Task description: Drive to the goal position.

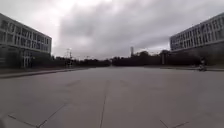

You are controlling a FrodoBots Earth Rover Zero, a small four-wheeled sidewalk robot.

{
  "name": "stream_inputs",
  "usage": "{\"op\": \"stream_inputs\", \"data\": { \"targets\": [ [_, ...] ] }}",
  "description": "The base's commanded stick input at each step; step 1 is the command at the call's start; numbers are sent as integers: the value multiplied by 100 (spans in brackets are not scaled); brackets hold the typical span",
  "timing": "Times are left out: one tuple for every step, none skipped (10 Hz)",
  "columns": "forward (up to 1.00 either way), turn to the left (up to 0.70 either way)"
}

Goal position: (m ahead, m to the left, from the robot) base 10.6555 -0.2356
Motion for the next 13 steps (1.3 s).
{"op": "stream_inputs", "data": {
  "targets": [
    [70, 2],
    [70, 2],
    [70, 2],
    [70, 2],
    [70, 2],
    [70, 2],
    [70, 2],
    [70, 2],
    [70, 2],
    [70, 2],
    [70, 2],
    [70, 2],
    [70, 2]
  ]
}}
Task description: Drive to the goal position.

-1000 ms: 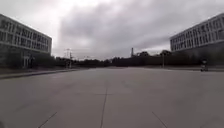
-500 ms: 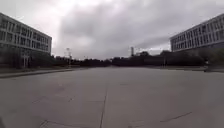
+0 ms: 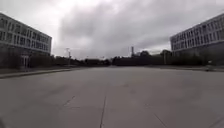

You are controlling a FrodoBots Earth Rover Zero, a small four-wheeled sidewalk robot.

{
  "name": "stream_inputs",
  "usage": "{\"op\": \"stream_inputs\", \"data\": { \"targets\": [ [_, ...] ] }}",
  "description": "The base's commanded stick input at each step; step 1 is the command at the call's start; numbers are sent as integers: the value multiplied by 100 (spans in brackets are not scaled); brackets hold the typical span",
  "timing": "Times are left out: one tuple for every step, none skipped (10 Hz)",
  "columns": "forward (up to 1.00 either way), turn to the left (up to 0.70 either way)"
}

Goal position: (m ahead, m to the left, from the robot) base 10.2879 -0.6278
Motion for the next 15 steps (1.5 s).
{"op": "stream_inputs", "data": {
  "targets": [
    [70, 2],
    [70, 2],
    [70, 2],
    [70, 2],
    [70, 2],
    [70, 2],
    [70, 2],
    [70, 2],
    [70, 2],
    [70, 2],
    [70, 2],
    [70, 2],
    [70, 2],
    [70, 2],
    [70, 2]
  ]
}}
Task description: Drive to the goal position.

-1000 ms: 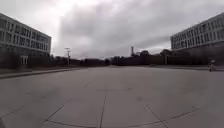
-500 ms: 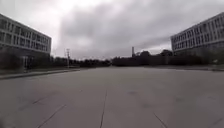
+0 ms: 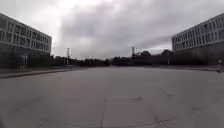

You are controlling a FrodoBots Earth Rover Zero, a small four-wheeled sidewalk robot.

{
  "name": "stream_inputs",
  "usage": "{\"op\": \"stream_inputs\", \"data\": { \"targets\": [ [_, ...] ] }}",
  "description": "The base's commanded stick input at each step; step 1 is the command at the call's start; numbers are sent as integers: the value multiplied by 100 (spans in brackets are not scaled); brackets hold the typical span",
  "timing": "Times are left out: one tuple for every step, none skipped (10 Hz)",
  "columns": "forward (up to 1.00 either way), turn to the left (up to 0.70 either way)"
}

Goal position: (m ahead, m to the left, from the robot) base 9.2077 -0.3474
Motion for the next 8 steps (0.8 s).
{"op": "stream_inputs", "data": {
  "targets": [
    [70, 2],
    [70, 2],
    [70, 2],
    [70, 2],
    [70, 2],
    [70, 2],
    [70, 2],
    [70, 2]
  ]
}}
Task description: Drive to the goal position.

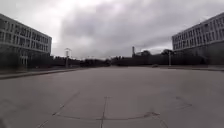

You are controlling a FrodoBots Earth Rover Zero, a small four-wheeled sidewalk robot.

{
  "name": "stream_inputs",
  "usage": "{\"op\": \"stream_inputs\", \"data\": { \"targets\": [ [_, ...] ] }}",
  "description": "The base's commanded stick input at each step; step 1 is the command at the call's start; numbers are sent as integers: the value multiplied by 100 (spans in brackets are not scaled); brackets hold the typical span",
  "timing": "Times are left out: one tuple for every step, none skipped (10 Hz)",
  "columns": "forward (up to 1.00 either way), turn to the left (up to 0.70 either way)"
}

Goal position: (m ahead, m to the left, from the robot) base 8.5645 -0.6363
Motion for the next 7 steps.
{"op": "stream_inputs", "data": {
  "targets": [
    [70, 2],
    [70, 2],
    [70, 2],
    [70, 2],
    [70, 2],
    [70, 2],
    [70, 2]
  ]
}}
